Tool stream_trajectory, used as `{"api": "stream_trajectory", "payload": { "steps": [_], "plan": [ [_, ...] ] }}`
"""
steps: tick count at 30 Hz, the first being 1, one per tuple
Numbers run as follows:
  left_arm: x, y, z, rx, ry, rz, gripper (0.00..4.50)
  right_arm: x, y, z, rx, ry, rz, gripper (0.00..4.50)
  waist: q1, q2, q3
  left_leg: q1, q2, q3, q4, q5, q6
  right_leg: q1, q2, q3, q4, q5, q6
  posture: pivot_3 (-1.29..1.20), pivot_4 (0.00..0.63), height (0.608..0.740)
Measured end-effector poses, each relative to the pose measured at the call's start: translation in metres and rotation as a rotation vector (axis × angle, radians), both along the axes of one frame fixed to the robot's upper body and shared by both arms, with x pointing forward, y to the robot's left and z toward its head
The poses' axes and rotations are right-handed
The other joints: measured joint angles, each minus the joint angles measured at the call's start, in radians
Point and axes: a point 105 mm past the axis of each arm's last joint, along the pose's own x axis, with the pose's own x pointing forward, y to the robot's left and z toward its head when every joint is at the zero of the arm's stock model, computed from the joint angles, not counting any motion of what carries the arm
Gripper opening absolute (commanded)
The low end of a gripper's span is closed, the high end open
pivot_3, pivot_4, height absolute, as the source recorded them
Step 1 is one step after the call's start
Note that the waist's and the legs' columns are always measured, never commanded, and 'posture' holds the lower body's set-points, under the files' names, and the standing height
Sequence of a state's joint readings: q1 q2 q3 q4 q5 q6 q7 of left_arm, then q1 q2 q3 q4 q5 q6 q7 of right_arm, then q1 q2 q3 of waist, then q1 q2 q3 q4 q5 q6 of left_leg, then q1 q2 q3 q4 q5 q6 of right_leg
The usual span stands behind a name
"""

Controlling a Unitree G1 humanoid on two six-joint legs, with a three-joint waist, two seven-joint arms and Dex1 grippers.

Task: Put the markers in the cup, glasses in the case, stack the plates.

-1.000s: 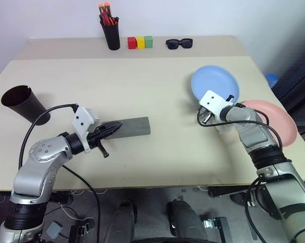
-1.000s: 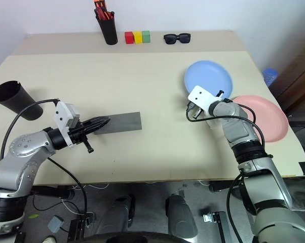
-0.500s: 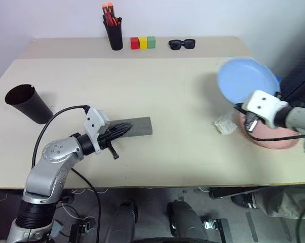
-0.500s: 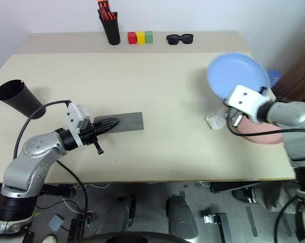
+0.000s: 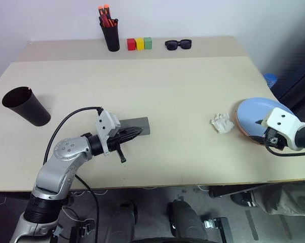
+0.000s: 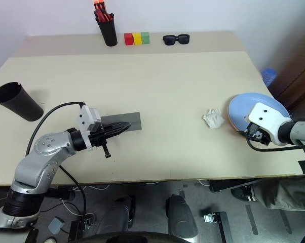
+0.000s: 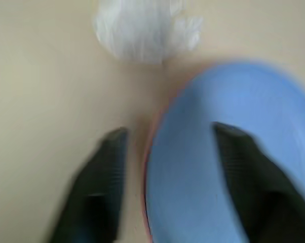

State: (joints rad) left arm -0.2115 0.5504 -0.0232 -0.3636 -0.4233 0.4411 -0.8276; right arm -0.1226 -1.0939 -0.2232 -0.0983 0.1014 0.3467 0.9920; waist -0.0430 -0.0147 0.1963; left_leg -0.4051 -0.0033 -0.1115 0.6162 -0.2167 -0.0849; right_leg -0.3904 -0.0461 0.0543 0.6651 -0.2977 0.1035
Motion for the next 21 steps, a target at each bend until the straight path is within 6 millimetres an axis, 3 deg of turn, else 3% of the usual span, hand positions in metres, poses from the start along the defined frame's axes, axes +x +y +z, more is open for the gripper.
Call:
{"api": "stream_trajectory", "payload": {
  "steps": [4,8,13,16,20,21],
  "plan": [
    [-0.001,-0.001,0.0,-0.003,-0.008,-0.002,0.0,0.008,0.026,0.005,0.062,-0.054,0.069,2.91,0.0,0.0,0.0,0.0,0.0,0.0,0.0,0.0,0.0,0.0,0.0,0.0,0.0,0.0,0.0,0.0,0.15,0.74],
    [-0.002,-0.003,0.0,-0.013,-0.007,-0.007,0.0,0.019,0.048,-0.009,0.073,-0.064,0.114,2.91,0.002,0.0,0.0,0.0,0.0,0.0,0.0,0.0,0.0,0.0,0.0,0.0,0.0,0.0,0.0,0.0,0.15,0.74],
    [-0.006,-0.012,0.0,-0.018,-0.009,-0.031,0.0,0.029,0.052,-0.033,0.041,-0.046,0.106,2.91,0.006,0.0,0.0,-0.001,0.0,0.0,0.0,0.0,0.0,0.0,0.0,0.0,0.0,0.0,0.0,0.0,0.15,0.74],
    [-0.007,-0.012,0.0,-0.018,-0.013,-0.026,0.0,0.034,0.045,-0.04,-0.002,-0.052,0.087,2.08,0.005,0.0,0.0,-0.001,0.0,0.0,0.0,0.0,0.0,0.0,0.0,0.0,0.0,0.0,0.0,0.0,0.15,0.74],
    [-0.009,-0.013,0.0,-0.017,-0.012,-0.026,0.0,0.037,0.044,-0.037,-0.027,-0.08,0.096,0.06,0.002,0.0,0.0,0.0,0.0,0.0,0.0,0.0,0.0,0.0,0.0,0.0,0.0,0.0,0.0,0.0,0.15,0.74],
    [-0.009,-0.013,0.0,-0.016,-0.014,-0.026,0.0,0.037,0.044,-0.037,-0.03,-0.084,0.103,0.06,0.002,0.0,0.0,0.0,0.0,0.0,0.0,0.0,0.0,0.0,0.0,0.0,0.0,0.0,0.0,0.0,0.15,0.74]
  ]
}}
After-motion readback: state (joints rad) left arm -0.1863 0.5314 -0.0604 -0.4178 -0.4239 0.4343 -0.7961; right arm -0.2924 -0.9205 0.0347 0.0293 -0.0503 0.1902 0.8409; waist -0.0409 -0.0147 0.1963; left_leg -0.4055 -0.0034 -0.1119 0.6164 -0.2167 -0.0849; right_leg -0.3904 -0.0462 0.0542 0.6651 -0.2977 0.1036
